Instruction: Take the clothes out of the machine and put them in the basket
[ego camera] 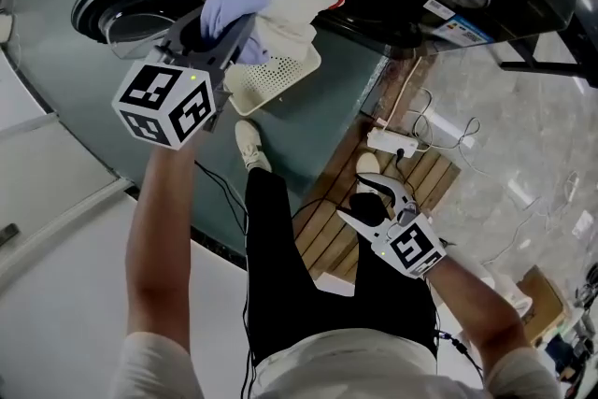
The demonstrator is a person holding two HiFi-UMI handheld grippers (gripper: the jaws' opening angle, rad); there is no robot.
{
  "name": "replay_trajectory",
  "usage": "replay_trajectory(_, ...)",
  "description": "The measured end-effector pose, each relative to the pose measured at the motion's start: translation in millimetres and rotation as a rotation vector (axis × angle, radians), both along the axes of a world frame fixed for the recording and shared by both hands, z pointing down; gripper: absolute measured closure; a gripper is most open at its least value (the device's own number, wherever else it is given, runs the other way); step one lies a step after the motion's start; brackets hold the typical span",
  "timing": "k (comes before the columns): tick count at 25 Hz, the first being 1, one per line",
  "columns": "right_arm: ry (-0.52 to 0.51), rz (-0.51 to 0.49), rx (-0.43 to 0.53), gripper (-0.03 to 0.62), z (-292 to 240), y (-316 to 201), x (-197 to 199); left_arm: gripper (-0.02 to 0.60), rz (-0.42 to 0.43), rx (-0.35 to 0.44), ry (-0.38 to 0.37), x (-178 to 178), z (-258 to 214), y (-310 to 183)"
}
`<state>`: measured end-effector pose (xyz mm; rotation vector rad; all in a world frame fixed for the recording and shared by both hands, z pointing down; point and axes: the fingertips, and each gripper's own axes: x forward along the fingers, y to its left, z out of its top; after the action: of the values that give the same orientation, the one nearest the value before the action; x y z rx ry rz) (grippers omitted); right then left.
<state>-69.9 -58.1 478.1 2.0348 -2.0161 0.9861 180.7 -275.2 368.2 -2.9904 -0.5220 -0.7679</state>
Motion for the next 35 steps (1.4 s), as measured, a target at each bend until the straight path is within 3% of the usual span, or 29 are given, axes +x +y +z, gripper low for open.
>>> replay_trajectory(13,0.023,-0.086,0.01,0.352,-11,-32,-22,0.457,-0.044,0.003,0.132,-53,-98,-42)
replay_trajectory(22,0.059,-0.127,0.008,0.396,-16,-50,-23,0.457,-0.013,0.035,0.152,-89,-136,-66)
replay_trajectory(30,0.068,-0.157,0.007,0.413,-20,-70,-29,0.457,-0.027,0.037,0.124,-115,-130,-89)
replay_trajectory(35,0.058,-0.166,-0.007,0.414,-14,-78,-31,0.457,-0.049,0.034,0.081,-129,-94,-100)
